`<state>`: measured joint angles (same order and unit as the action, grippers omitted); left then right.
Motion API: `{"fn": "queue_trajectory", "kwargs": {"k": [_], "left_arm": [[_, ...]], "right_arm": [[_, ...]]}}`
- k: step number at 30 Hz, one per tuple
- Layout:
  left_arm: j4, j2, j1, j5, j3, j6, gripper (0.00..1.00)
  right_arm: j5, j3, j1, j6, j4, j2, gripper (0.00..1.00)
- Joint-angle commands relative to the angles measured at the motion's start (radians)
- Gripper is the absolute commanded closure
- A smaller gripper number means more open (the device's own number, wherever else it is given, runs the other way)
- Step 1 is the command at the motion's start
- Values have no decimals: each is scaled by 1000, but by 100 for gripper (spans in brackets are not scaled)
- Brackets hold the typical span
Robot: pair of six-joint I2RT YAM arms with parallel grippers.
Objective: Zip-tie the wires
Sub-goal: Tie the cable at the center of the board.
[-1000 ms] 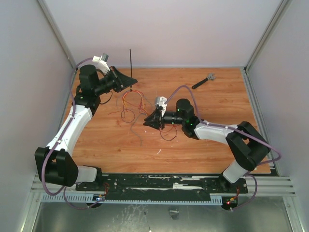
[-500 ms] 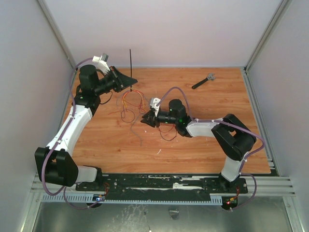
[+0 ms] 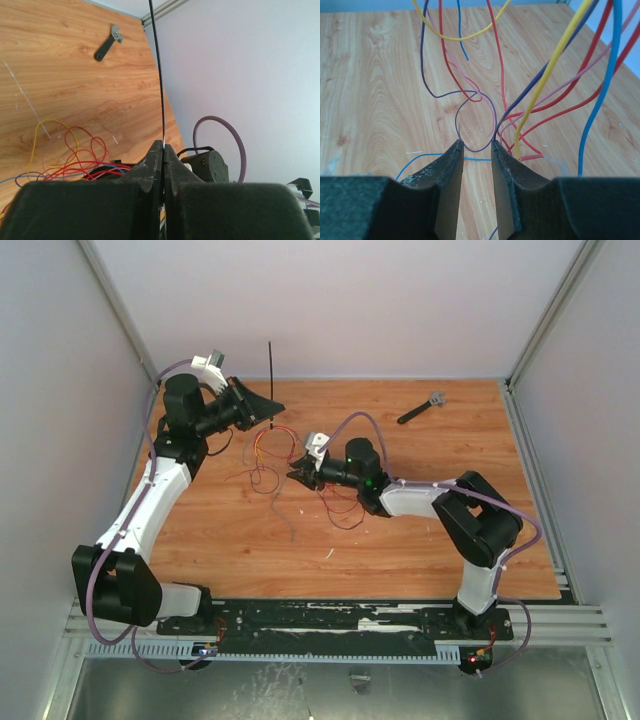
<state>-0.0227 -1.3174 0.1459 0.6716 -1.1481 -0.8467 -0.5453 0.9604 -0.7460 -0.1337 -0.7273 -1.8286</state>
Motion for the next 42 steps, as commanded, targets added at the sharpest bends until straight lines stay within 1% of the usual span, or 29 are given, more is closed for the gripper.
{"fn": "queue_trajectory", "kwargs": {"k": [1, 15, 18, 24, 27, 33, 38, 42], "left_arm": [[-38, 28, -6, 15, 2, -3, 100], [-69, 25, -6, 13, 33, -23, 100], [-69, 21, -6, 11, 32, -22, 100], [-69, 18, -6, 10, 19, -19, 100], [-68, 14, -6, 8, 7, -17, 100], [-43, 1, -25, 3, -29, 2, 100], [-43, -1, -44, 5, -30, 1, 100], [-43, -1, -47, 5, -26, 3, 100]], "right_arm": [[40, 38, -5, -20, -30, -26, 70], [77, 48, -7, 65, -141, -43, 72], [78, 51, -7, 64, -136, -43, 78], [80, 40, -8, 32, -77, -21, 93], [90, 8, -8, 24, -53, 3, 100], [103, -69, -5, 11, 39, 101, 100], [127, -129, -3, 3, 124, 200, 100], [148, -145, 12, 3, 189, 259, 100]]}}
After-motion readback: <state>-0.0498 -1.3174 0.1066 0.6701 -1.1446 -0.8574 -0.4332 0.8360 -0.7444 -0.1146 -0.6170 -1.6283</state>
